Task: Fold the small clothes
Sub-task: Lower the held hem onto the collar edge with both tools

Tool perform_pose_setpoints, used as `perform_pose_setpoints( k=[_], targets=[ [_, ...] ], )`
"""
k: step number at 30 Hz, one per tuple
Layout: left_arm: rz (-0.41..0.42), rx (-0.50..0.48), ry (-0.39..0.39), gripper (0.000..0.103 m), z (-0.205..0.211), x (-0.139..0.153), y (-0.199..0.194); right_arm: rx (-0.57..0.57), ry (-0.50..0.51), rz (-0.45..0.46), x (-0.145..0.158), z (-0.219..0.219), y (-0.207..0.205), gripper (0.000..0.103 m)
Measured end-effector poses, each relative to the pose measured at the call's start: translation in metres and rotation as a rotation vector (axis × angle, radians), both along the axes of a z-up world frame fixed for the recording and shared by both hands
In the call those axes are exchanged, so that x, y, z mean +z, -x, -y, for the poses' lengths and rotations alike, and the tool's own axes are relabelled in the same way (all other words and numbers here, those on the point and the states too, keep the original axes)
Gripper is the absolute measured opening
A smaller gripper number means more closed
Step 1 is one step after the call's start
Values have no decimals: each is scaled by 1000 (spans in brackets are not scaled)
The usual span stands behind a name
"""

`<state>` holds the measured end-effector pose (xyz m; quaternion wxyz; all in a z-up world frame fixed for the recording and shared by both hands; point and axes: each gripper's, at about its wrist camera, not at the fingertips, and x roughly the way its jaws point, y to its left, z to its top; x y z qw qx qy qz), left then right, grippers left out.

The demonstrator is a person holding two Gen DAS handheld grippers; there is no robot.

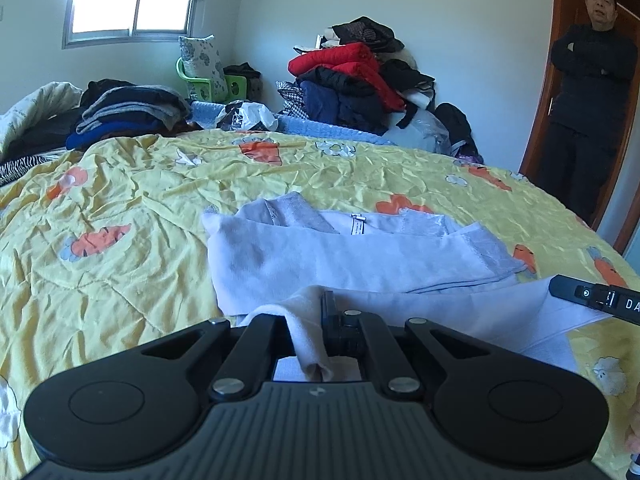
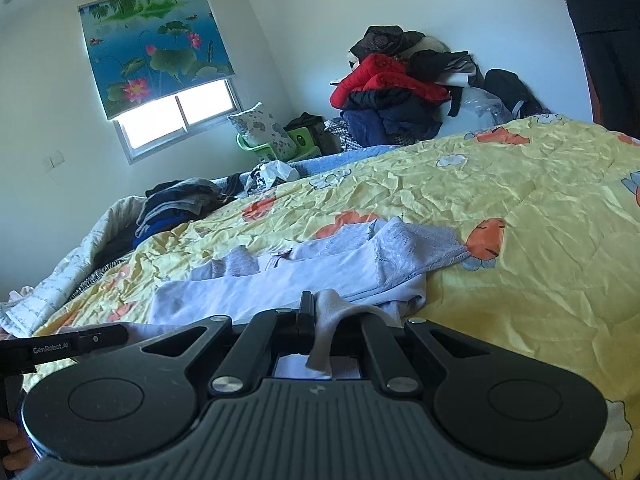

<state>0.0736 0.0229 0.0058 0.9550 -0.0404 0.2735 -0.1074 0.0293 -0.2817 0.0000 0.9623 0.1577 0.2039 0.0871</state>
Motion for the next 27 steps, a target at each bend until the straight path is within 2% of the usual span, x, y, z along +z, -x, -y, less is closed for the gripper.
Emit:
perform_pose_setpoints(
  k=[27],
  targets=[
    [27,17,-50,3,8,12,-33,-15,39,28,9,-4,-33,7]
  ],
)
